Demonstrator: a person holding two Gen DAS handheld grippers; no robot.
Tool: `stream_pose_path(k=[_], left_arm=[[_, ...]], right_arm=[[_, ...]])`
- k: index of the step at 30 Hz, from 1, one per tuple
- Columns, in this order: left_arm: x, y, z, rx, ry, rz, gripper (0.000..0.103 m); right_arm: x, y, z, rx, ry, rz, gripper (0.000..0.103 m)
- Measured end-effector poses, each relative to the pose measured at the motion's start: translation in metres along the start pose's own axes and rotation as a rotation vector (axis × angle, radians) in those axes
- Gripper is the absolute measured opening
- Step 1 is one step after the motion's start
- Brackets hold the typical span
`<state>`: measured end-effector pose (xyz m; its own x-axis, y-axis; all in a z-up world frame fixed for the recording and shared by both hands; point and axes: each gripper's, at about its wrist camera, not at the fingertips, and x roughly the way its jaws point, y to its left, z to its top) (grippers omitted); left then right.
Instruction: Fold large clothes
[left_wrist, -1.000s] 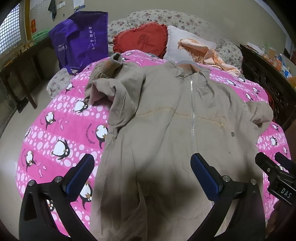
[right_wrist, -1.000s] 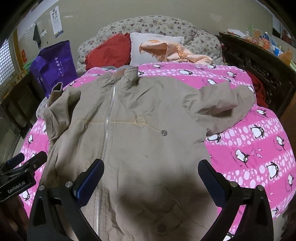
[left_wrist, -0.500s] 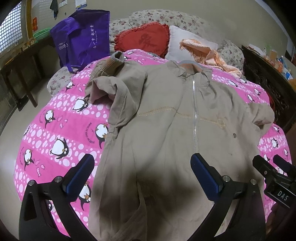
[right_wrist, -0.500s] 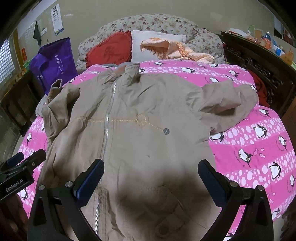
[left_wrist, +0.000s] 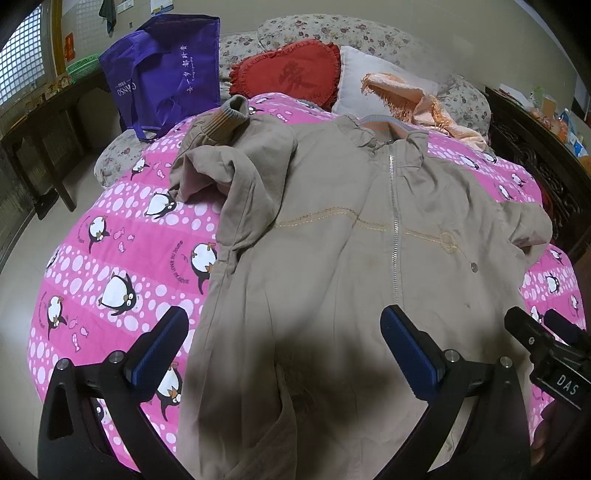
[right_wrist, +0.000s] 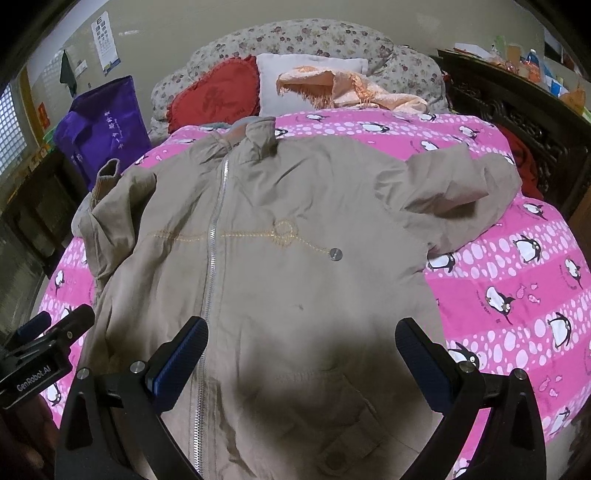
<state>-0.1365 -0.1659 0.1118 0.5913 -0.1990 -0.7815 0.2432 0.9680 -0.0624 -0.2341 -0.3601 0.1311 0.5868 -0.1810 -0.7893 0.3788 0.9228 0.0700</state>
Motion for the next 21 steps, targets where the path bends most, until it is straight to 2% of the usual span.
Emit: stream_pose_path(k=[21], left_arm=[[0.000, 0.008, 0.011, -0.009, -0.003, 0.014, 0.103]], right_arm=[[0.001, 0.014, 0.012, -0.065, 0.015, -0.024, 0.102]])
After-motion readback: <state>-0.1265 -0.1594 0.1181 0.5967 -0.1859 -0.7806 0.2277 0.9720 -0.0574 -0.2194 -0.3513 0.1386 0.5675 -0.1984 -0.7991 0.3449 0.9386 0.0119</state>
